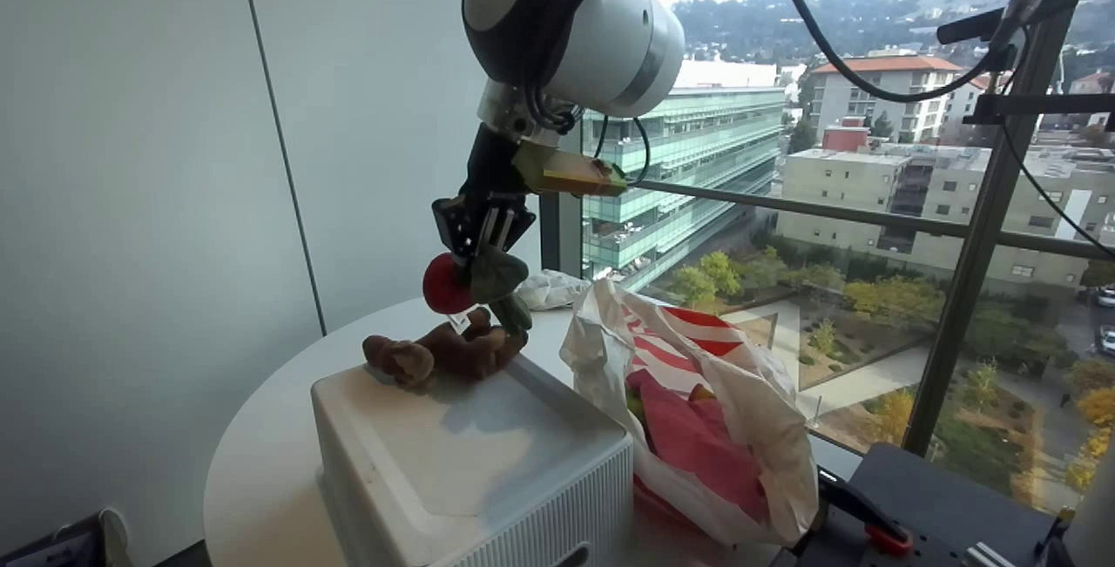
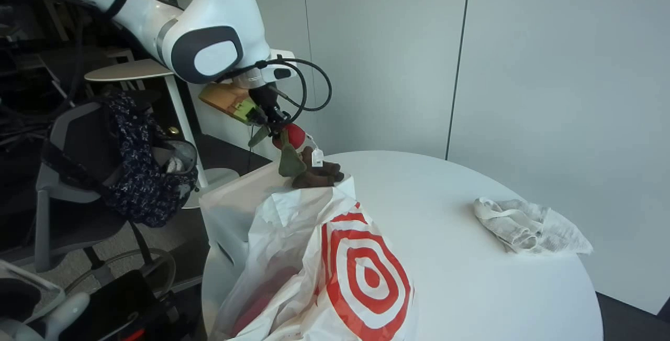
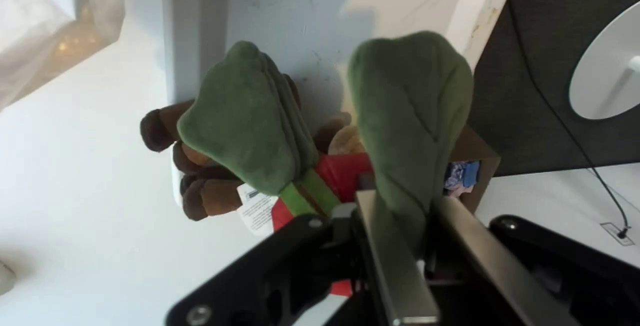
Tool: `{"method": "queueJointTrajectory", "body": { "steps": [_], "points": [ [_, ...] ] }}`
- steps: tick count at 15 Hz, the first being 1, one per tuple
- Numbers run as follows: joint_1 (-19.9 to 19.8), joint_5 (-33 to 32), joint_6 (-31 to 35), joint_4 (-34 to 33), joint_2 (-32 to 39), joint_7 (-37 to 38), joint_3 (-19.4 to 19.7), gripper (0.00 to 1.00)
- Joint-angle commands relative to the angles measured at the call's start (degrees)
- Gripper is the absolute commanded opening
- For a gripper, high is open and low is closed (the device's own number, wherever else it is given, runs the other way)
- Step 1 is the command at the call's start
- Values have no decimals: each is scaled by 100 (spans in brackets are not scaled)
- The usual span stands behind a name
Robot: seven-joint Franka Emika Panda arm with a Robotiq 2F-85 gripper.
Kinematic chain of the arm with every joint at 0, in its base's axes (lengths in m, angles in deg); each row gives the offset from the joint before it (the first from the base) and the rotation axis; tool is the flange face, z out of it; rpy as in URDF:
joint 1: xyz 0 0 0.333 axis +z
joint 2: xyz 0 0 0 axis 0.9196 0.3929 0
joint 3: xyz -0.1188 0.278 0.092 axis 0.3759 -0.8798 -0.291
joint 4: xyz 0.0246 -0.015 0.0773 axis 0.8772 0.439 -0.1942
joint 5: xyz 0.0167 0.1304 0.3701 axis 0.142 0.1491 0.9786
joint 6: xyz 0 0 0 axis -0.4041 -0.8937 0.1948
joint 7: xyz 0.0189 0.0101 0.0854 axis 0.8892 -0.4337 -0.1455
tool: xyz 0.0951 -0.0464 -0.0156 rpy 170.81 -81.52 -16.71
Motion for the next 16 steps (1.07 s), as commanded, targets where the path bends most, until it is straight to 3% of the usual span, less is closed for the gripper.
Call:
{"method": "queueJointTrajectory", "body": {
  "steps": [1,5,6,8,11,15,16],
  "points": [
    [101,485,440,-527,774,-547,-209,18],
    [-39,448,687,-806,1436,-550,-526,18],
    [-70,378,740,-852,1542,-462,-577,42],
    [-147,309,771,-905,1645,-364,-661,46],
    [-380,491,405,-869,1467,-395,-783,67],
    [-656,451,-164,-619,1053,-117,-580,98],
    [-747,557,-377,-585,960,-135,-549,100]
  ]
}}
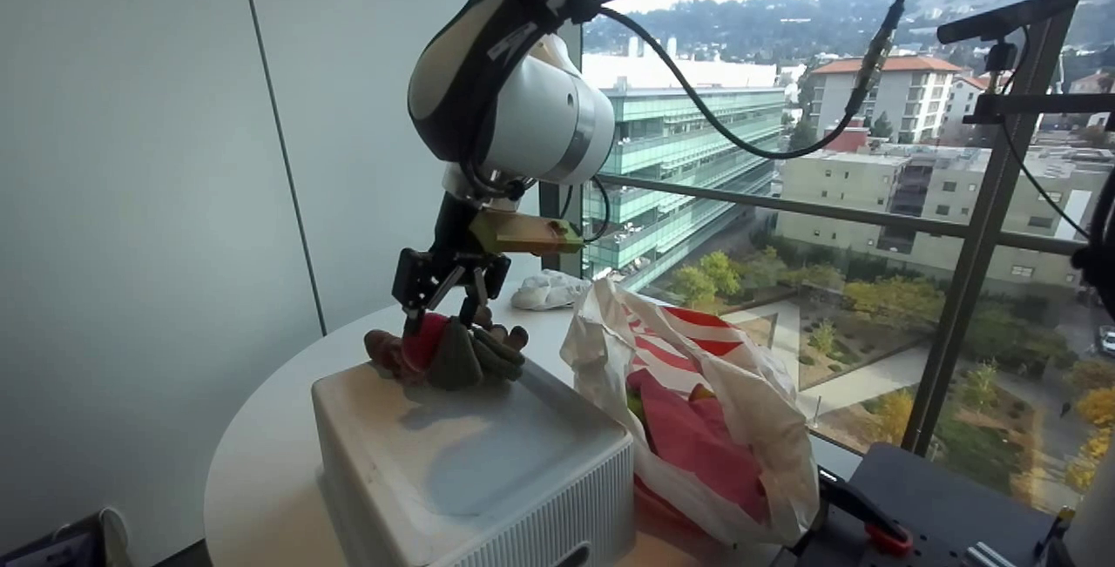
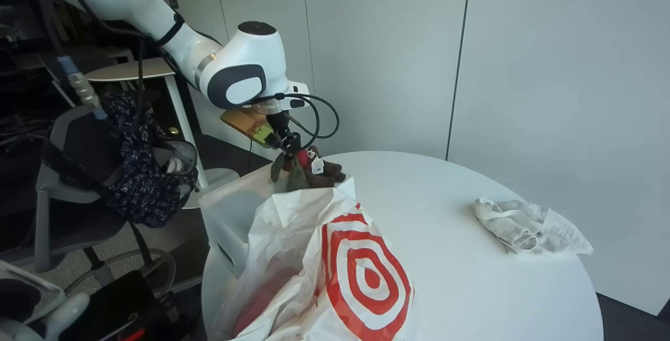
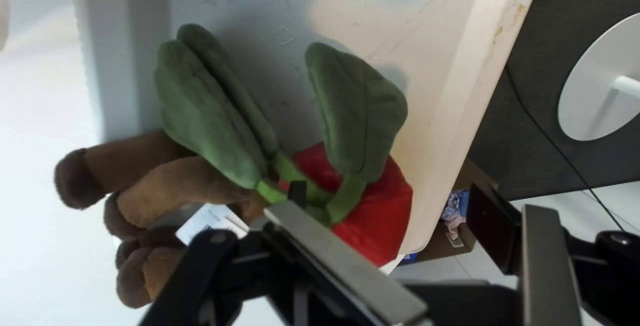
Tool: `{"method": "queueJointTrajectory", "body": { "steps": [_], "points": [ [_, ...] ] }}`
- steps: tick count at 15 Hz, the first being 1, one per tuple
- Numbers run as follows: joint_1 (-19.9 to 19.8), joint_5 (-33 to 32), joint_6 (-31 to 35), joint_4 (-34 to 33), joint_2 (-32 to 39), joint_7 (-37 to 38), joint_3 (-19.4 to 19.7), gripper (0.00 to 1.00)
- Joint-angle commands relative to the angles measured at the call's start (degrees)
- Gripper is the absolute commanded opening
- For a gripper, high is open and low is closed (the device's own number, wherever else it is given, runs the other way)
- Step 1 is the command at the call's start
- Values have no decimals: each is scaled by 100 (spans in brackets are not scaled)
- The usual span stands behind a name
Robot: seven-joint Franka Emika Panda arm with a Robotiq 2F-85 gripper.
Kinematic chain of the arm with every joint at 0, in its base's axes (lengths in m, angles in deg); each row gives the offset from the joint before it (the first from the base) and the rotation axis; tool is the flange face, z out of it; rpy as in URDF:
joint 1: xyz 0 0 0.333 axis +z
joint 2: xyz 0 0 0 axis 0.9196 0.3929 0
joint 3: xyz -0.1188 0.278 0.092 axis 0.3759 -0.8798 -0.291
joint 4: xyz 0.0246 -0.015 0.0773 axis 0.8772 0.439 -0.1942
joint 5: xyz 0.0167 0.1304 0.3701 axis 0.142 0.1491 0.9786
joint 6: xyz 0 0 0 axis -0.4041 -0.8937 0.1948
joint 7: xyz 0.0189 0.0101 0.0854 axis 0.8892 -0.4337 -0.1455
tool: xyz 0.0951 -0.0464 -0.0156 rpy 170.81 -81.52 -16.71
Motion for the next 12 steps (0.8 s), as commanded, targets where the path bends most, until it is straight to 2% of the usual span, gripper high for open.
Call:
{"method": "queueJointTrajectory", "body": {
  "steps": [1,4,9,12],
  "points": [
    [-355,339,-824,293,-635,13,132,100],
    [-512,211,-1486,577,-1066,312,477,100],
    [-767,-490,-2306,1179,-1593,1310,1072,100],
    [-887,-426,-2925,1431,-1726,1310,1314,100]
  ]
}}
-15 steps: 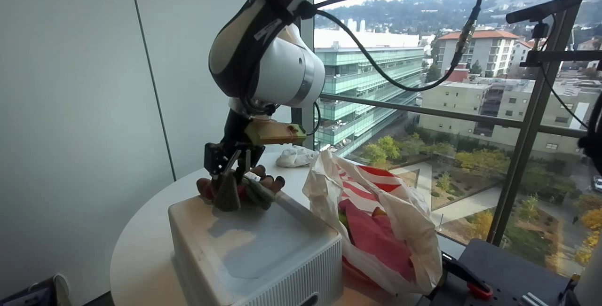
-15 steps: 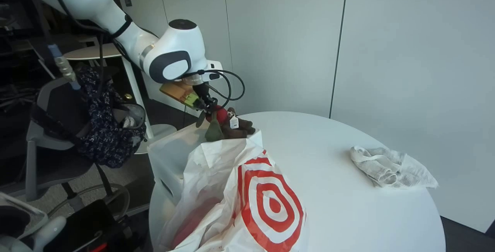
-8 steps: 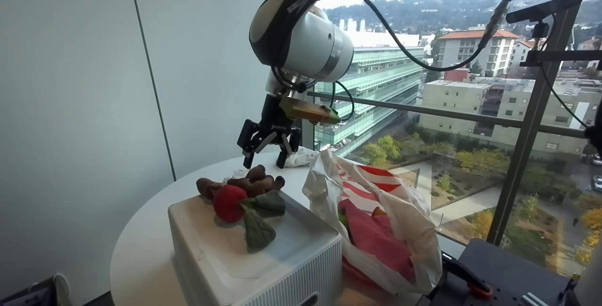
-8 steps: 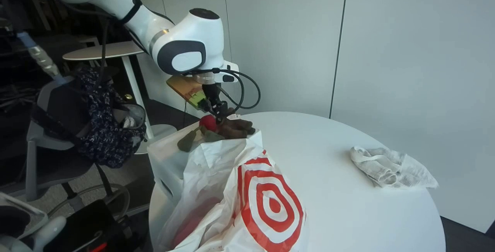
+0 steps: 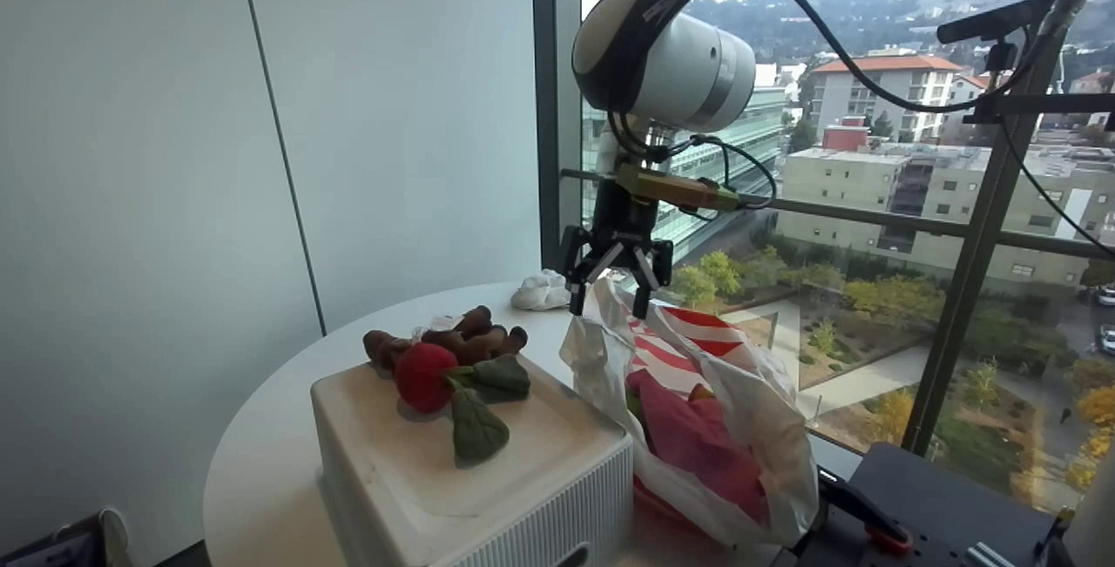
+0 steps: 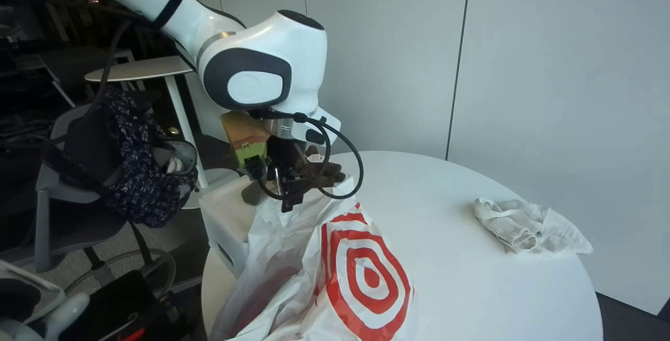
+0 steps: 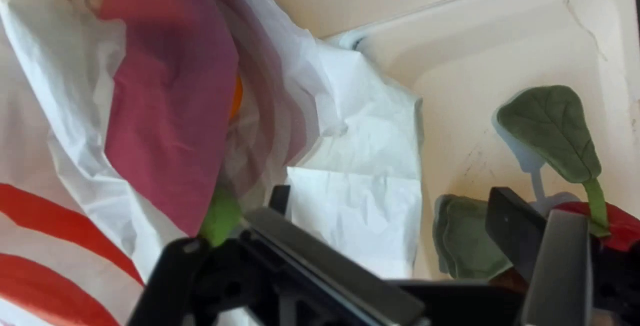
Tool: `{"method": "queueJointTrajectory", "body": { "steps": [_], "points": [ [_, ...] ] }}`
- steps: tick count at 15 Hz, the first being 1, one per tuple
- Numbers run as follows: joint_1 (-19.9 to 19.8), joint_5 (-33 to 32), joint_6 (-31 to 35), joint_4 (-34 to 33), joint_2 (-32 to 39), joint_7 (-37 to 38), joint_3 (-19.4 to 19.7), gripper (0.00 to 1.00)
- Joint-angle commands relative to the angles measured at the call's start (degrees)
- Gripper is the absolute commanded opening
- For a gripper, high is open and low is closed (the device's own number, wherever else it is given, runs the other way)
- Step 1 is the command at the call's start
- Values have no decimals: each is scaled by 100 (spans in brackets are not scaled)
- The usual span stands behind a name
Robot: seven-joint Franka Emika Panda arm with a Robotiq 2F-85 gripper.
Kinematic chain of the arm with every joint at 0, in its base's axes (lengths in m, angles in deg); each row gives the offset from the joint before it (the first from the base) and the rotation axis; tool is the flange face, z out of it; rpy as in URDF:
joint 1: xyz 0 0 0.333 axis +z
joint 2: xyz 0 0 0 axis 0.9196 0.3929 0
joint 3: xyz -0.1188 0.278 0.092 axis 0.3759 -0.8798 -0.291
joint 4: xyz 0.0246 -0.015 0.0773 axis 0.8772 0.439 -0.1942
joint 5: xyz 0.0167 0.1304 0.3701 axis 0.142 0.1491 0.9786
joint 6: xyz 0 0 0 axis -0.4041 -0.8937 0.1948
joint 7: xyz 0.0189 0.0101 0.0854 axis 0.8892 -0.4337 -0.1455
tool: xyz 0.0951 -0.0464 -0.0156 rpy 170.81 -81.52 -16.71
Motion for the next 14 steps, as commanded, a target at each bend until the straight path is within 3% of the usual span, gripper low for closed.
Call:
{"method": "queueJointTrajectory", "body": {
  "steps": [1,4,8,10,14],
  "points": [
    [-114,23,-578,386,-305,135,214,100],
    [-192,-6,-731,547,-111,126,333,100],
    [-242,24,-353,707,508,171,378,100],
    [-253,139,-29,706,866,161,375,100],
    [-221,-78,1377,689,1591,436,357,100]
  ]
}}
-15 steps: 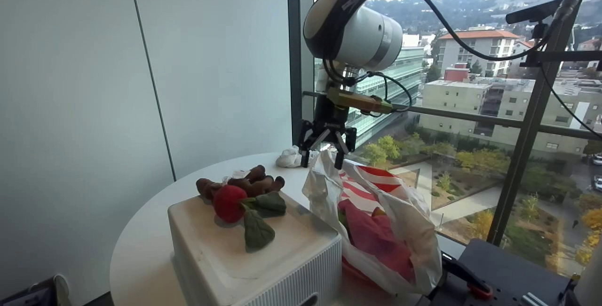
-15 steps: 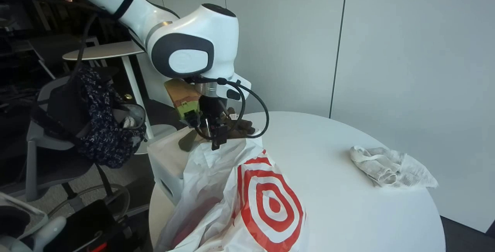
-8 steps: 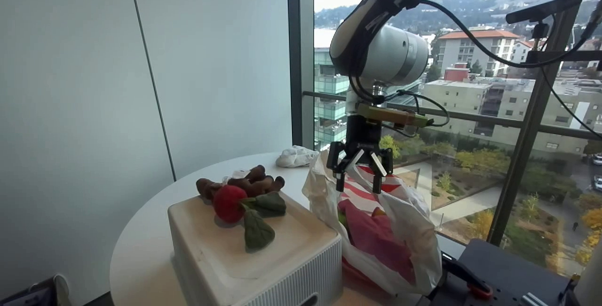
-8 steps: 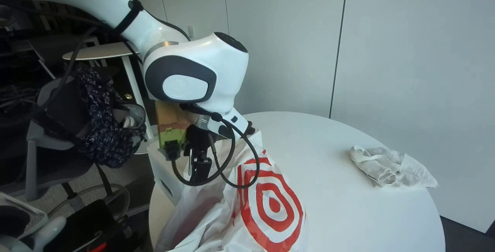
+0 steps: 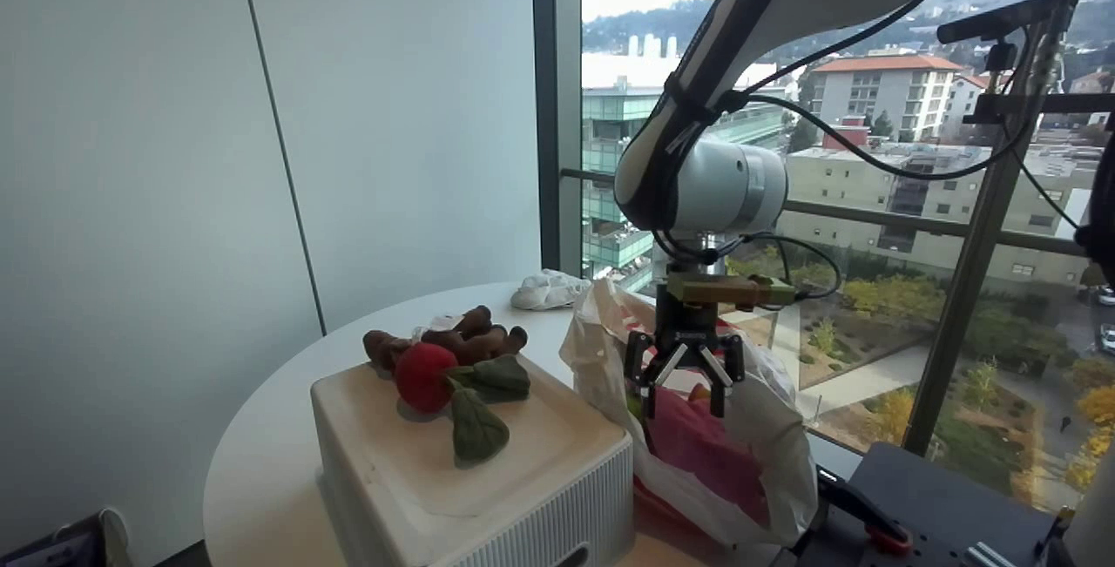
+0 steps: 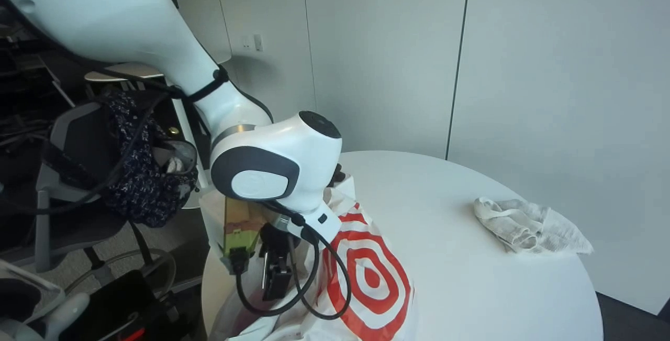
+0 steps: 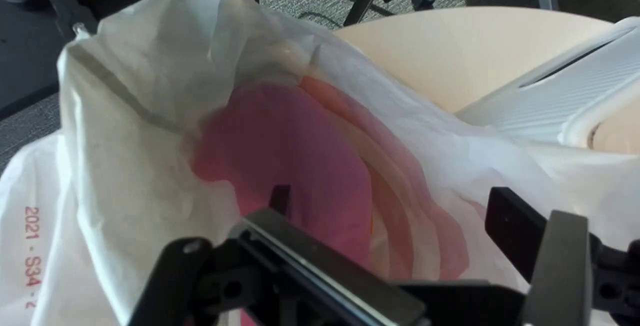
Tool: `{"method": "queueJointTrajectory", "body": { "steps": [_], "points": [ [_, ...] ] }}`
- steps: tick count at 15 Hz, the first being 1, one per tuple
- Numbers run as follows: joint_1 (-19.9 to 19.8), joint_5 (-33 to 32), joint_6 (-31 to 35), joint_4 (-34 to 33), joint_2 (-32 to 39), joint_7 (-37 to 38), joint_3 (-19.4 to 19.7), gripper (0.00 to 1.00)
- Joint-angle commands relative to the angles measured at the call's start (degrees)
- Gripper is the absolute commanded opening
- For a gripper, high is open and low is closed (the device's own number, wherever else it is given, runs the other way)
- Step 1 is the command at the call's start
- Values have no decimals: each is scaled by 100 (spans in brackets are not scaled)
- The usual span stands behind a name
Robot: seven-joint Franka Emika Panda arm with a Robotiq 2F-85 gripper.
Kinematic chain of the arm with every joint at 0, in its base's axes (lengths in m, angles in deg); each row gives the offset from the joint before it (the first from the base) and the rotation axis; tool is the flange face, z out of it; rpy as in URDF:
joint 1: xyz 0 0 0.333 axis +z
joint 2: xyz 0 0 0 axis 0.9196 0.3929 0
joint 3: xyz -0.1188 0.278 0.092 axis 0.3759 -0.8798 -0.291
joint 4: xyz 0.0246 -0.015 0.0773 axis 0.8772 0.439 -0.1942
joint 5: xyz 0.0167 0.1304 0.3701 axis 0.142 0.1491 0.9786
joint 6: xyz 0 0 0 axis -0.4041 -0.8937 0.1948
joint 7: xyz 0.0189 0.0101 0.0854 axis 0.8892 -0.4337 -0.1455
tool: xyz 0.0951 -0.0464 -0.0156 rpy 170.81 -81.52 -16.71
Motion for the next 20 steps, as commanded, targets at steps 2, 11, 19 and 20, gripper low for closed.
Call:
{"method": "queueJointTrajectory", "body": {
  "steps": [2,11,19,20],
  "points": [
    [51,-348,1447,-71,765,530,53,100],
    [546,-1285,2803,-46,1504,1730,695,49],
    [172,-967,438,-335,629,1768,658,14],
    [122,-902,296,-367,499,1768,643,18]
  ]
}}
